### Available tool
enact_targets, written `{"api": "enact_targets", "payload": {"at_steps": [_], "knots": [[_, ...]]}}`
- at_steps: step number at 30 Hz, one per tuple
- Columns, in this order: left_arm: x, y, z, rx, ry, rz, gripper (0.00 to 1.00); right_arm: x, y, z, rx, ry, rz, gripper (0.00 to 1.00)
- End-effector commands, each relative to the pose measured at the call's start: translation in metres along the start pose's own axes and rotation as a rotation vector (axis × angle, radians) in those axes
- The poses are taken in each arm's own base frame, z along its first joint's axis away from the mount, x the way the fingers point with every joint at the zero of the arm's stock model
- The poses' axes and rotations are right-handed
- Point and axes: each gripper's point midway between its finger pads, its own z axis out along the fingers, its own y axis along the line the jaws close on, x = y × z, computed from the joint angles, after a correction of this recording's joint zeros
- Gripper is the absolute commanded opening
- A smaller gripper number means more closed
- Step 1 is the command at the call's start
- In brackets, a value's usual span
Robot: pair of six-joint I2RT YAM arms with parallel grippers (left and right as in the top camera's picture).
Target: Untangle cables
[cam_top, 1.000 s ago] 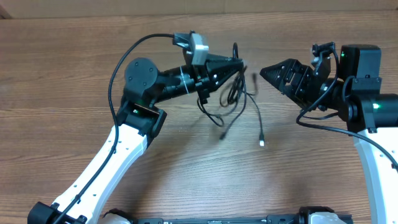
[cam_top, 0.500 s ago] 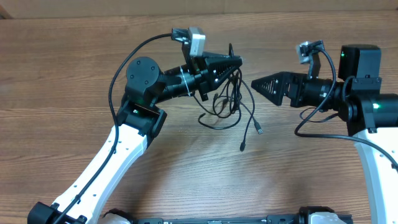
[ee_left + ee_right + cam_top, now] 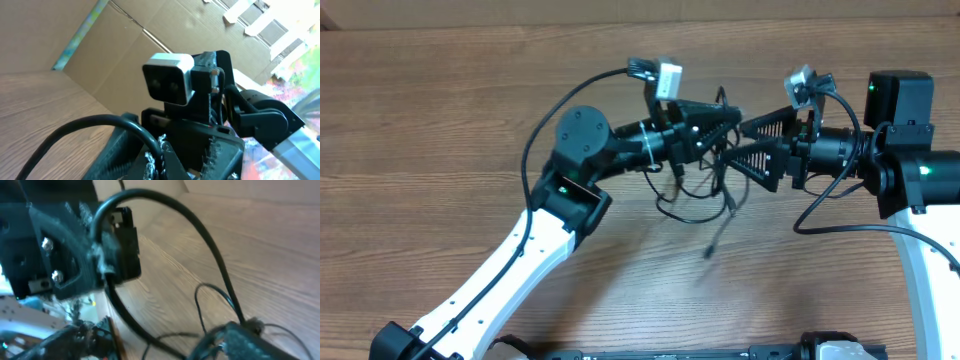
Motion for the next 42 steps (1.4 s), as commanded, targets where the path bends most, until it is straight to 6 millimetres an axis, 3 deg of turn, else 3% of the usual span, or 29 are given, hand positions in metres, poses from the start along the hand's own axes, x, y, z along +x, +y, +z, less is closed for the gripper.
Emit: {"api": "enact_targets", "payload": {"at_steps": [1,5,9,16,19,21,27,32,37,42], "knots": [[-0.016,-0.007,0.003,-0.026,-0.076,-0.027,0.04,-0.003,0.012,-0.001,-0.054,-0.015,-0.069,0.56],[-0.021,-0.002,0.004,-0.059,-0.124,-0.103,0.04,-0.003,0.015,0.000,-0.066,-0.014,-0.064,0.21],[-0.027,0.003,0.003,-0.084,-0.164,-0.161,0.04,0.002,0.020,0.003,-0.083,0.005,-0.046,0.04],[-0.025,0.010,0.003,-0.112,-0.169,-0.206,0.05,0.003,0.032,0.004,-0.145,0.007,0.022,0.04],[-0.012,0.020,0.003,-0.152,-0.122,-0.242,0.34,-0.003,0.041,0.003,-0.200,-0.010,0.059,0.04],[-0.004,0.017,0.004,-0.135,-0.070,-0.202,0.40,-0.007,0.041,0.003,-0.205,-0.017,0.084,0.04],[0.019,-0.012,0.001,0.038,0.105,-0.028,0.40,-0.023,0.031,-0.004,-0.179,-0.058,0.179,0.04],[0.021,-0.012,-0.007,0.072,0.143,-0.011,0.43,-0.031,0.021,-0.013,-0.154,-0.086,0.286,0.04],[0.035,-0.027,-0.019,0.199,0.243,0.120,0.40,-0.036,0.013,-0.021,-0.132,-0.109,0.368,0.04],[0.054,-0.044,-0.029,0.348,0.322,0.282,0.47,-0.042,0.011,-0.024,-0.131,-0.125,0.429,0.04]]}}
